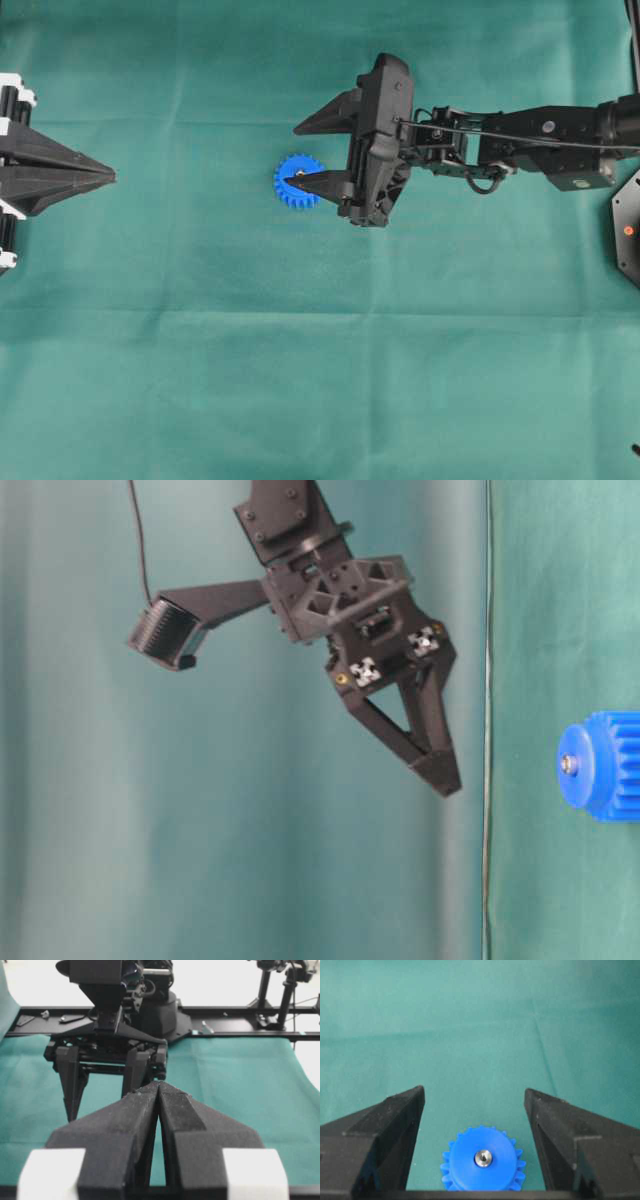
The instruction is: Insert the shaft placed at a random location into the center hole of the small gear at another random location.
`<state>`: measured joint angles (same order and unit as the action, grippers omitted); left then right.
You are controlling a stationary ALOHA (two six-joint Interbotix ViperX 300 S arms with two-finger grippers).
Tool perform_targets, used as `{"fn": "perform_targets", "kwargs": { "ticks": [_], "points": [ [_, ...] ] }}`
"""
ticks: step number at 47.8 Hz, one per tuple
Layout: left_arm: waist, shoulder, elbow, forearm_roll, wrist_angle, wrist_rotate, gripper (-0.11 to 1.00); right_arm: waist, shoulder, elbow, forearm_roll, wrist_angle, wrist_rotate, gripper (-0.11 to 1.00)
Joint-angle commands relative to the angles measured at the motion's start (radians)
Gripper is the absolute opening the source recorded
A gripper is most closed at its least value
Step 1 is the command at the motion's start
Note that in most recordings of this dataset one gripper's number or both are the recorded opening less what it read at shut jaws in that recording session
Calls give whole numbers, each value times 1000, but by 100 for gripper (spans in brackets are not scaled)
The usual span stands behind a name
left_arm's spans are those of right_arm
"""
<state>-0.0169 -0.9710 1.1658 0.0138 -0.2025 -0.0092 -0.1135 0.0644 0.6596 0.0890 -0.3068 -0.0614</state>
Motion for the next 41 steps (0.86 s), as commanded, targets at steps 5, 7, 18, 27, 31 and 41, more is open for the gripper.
{"fn": "perform_targets", "kwargs": {
  "ticks": [5, 7, 18, 27, 31, 41],
  "points": [
    [2, 6, -20, 2, -5, 0, 0, 3, -35, -5, 0, 2, -9, 79],
    [2, 6, -20, 2, -3, 0, 0, 3, -41, 3, 0, 2, -9, 79],
    [2, 2, -20, 2, 5, -2, 0, 3, -127, 72, 2, -3, -6, 79],
    [2, 3, -20, 2, 5, 0, 0, 3, -225, 155, 3, -6, -5, 78],
    [2, 3, -20, 2, 5, 0, 0, 3, -262, 189, 5, -15, -5, 78],
    [3, 3, -20, 2, 5, 0, 0, 3, -342, 262, 5, -54, -5, 79]
  ]
}}
